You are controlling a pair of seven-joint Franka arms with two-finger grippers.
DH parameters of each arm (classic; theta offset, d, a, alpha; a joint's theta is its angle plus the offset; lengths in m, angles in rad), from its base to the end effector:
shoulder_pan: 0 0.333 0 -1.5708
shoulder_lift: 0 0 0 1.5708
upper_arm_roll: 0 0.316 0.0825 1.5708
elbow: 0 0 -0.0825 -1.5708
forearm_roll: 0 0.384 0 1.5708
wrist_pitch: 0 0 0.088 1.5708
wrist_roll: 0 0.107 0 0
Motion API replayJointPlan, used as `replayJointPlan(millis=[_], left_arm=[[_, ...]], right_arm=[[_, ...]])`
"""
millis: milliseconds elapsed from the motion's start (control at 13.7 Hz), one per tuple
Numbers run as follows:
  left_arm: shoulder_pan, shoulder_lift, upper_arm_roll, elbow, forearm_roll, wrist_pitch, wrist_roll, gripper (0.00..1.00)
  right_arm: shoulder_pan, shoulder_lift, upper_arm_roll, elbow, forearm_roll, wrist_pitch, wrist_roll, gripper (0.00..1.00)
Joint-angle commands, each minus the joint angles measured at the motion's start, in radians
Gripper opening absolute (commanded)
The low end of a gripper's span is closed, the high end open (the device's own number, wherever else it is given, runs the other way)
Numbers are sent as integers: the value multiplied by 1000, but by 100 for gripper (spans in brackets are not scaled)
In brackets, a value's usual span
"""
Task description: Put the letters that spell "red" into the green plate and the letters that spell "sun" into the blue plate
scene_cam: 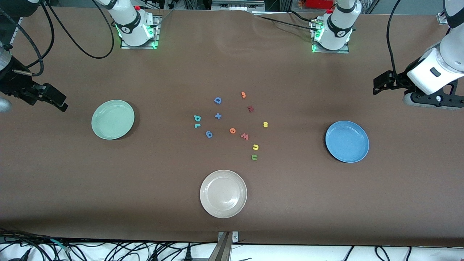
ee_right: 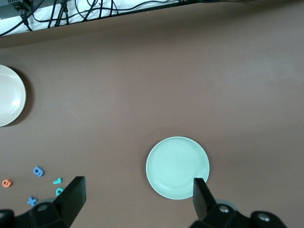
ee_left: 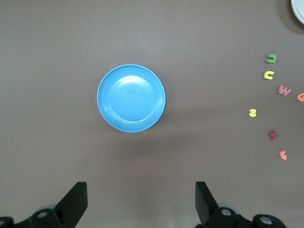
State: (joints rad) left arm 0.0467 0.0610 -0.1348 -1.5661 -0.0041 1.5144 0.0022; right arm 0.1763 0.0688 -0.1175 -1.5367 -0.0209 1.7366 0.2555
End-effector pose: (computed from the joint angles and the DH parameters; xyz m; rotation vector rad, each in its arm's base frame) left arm 0.5629 -0.0479 0.5882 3.1260 -0.1416 -0.1763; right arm 0.5907 0.0353 0.6174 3.1120 -0.3025 0.2105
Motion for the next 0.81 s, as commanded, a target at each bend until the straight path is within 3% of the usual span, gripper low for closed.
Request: replayJointPlan(millis=[0, 732], left_arm=[[1, 11, -5, 28, 19, -19, -7, 100], [1, 11, -5, 28, 19, -19, -7, 100]], right_arm=[[-3, -4, -2, 12, 45, -17, -9, 100], [-9, -11, -5, 38, 38, -11, -4, 100]])
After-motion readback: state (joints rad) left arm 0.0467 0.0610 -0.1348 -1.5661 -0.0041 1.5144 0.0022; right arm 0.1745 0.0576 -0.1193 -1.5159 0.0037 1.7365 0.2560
